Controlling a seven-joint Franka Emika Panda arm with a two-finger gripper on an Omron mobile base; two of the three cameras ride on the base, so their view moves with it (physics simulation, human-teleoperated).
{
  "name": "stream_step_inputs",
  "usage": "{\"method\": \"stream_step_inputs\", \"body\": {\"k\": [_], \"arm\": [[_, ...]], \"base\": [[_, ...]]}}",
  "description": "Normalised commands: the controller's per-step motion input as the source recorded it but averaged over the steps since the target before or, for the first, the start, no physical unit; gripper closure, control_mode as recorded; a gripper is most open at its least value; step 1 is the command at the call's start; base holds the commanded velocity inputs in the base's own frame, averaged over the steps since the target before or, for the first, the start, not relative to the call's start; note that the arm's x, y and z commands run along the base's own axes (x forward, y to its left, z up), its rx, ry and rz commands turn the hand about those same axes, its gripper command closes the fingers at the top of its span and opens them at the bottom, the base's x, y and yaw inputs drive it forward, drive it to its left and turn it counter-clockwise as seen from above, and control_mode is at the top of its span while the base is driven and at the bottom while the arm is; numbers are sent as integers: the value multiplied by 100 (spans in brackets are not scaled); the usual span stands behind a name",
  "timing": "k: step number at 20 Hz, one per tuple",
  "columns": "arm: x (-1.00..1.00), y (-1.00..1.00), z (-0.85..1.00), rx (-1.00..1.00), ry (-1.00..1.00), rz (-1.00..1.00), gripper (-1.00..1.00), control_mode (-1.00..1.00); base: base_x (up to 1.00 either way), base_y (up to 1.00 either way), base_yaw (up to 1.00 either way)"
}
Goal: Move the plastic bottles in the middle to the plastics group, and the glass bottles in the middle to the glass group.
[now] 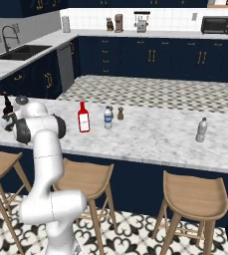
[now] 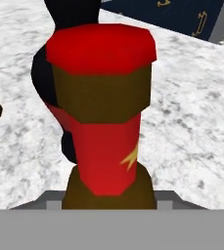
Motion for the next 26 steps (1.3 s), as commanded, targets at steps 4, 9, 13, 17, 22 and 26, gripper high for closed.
{"method": "stream_step_inputs", "body": {"k": [4, 9, 13, 17, 22, 26], "arm": [[0, -18, -44, 0, 0, 0, 100, -100], [-6, -22, -38, 0, 0, 0, 100, -100], [-10, -26, -33, 2, 0, 0, -100, -100], [-5, -19, -14, 5, -3, 0, -100, -100], [-1, -5, 2, 9, -1, 0, -100, -100], [-1, 0, 25, 9, 0, 0, -100, -100]], "base": [[0, 0, 0], [0, 0, 0], [0, 0, 0], [0, 0, 0], [0, 0, 0], [0, 0, 0]]}}
